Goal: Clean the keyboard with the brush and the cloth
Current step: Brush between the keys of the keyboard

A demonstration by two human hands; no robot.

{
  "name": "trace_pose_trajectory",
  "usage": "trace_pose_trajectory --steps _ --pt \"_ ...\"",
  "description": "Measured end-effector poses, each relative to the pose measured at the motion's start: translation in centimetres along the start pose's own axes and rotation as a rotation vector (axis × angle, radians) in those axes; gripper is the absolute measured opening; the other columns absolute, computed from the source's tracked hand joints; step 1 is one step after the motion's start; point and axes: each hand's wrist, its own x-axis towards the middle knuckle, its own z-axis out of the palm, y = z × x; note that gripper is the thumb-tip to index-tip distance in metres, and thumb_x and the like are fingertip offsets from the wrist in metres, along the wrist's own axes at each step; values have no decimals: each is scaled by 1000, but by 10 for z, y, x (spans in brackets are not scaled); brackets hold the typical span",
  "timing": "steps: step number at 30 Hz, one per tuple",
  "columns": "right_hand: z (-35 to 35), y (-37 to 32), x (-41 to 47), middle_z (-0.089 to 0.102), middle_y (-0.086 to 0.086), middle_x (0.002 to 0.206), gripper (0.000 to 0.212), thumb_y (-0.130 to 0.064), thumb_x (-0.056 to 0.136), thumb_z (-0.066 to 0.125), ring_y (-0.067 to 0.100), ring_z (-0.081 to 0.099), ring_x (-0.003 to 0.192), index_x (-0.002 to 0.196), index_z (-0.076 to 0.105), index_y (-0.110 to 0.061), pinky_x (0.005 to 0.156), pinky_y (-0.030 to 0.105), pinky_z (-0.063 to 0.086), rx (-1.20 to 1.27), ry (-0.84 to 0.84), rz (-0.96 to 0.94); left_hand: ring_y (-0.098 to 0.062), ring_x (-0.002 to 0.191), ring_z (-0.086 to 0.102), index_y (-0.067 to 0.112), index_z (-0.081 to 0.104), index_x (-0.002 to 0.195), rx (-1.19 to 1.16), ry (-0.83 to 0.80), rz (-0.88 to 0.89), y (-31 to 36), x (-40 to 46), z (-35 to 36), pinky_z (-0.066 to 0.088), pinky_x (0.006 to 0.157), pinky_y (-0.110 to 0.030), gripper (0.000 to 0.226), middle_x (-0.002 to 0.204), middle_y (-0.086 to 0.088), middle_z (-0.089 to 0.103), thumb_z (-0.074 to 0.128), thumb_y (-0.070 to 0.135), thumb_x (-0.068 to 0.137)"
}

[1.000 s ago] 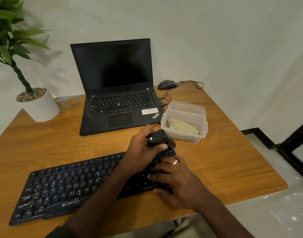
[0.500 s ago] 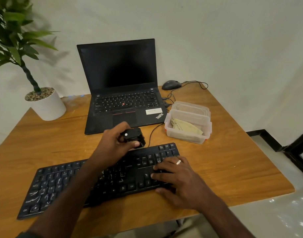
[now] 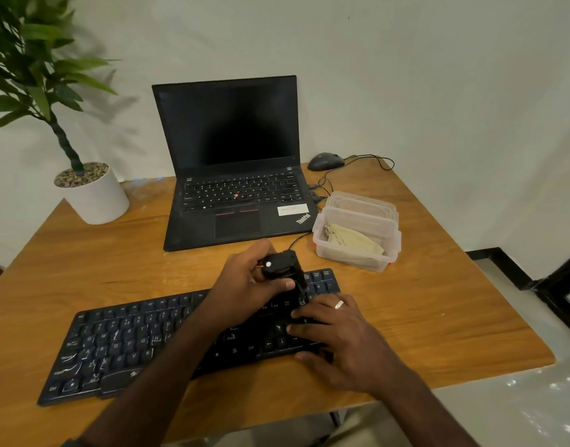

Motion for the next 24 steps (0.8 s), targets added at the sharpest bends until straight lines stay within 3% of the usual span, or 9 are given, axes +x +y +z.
trace_pose_trajectory --steps 6,13,15,19,21,24 --pt "-3 4 1 61 -14 130 34 -48 89 70 9 49 126 119 71 -32 102 41 39 11 -16 -8 2 70 59 10 53 88 139 203 -49 -9 -8 -22 43 56 -8 29 80 9 60 81 9 79" --pt "-6 -5 10 62 -15 110 33 -44 71 72 14 59 109 101 69 -29 96 48 34 -115 65 109 -10 78 70 7 57 96 -152 293 -241 -18 -77 -68 54 61 -18 22 86 -1 69 73 0 83" --pt "0 -18 18 61 -15 110 36 -56 77 69 13 57 108 102 66 -30 100 50 34 -140 67 133 -6 70 70 6 59 101 -184 372 -246 -21 -97 -80 51 58 -15 21 78 5 71 69 -2 85" --pt "23 -57 45 56 -15 130 55 -72 82 59 9 52 121 122 58 -35 113 55 32 -114 9 115 1 49 58 1 58 107 -187 553 -269 -32 -134 -110 46 50 -11 21 56 7 64 62 -8 88" --pt "37 -73 58 56 -13 133 56 -74 84 55 11 52 125 125 58 -35 113 53 30 -100 -47 46 -4 55 61 2 59 109 -186 634 -275 -39 -151 -129 51 56 -16 23 62 5 66 63 -6 88" --pt "53 -80 66 60 -11 131 56 -74 85 53 14 56 123 123 61 -33 109 52 35 -127 -109 -16 -26 67 60 19 64 108 -131 707 -281 -50 -177 -158 54 65 -34 25 77 -4 66 68 7 86"
